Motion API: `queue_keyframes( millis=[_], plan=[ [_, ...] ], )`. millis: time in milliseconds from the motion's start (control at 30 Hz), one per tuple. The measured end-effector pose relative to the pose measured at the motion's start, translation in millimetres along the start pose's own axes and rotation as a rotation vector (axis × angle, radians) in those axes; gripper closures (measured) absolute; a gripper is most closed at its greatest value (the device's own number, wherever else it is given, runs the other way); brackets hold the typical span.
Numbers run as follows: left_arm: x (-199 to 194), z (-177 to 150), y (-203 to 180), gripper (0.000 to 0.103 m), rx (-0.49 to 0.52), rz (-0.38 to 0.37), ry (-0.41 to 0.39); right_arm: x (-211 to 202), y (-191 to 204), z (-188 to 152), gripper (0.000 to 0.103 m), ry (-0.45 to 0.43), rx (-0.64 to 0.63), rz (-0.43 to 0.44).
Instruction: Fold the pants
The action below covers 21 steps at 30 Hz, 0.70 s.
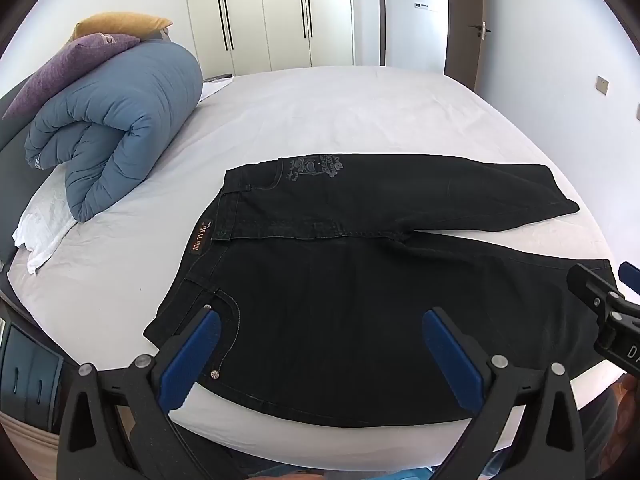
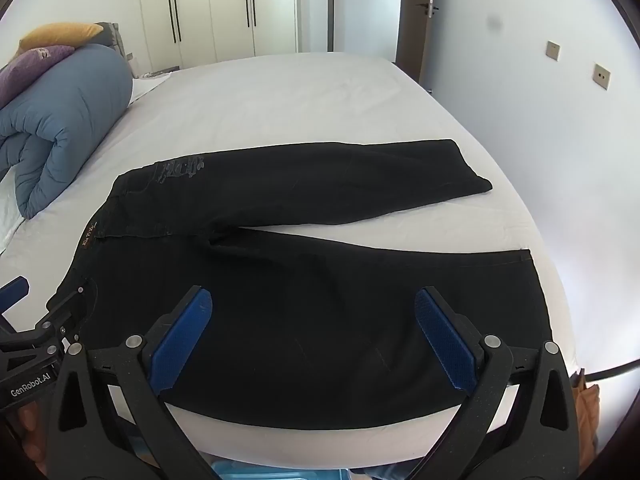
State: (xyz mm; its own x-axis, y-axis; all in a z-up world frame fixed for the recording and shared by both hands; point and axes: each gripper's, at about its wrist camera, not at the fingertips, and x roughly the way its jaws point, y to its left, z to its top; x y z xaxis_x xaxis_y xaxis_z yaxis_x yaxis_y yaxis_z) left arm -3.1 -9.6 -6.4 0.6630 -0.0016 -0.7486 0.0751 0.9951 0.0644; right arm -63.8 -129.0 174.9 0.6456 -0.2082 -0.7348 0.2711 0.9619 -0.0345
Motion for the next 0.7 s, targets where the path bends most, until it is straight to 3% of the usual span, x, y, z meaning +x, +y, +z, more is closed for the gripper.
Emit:
queue_keyframes(
  millis=[700],
  plan=[
    [2,0,14,0.000,-0.015,-0.008,0.005,9,8,-10,0.000,0.016,-0.015,0.001]
  ],
)
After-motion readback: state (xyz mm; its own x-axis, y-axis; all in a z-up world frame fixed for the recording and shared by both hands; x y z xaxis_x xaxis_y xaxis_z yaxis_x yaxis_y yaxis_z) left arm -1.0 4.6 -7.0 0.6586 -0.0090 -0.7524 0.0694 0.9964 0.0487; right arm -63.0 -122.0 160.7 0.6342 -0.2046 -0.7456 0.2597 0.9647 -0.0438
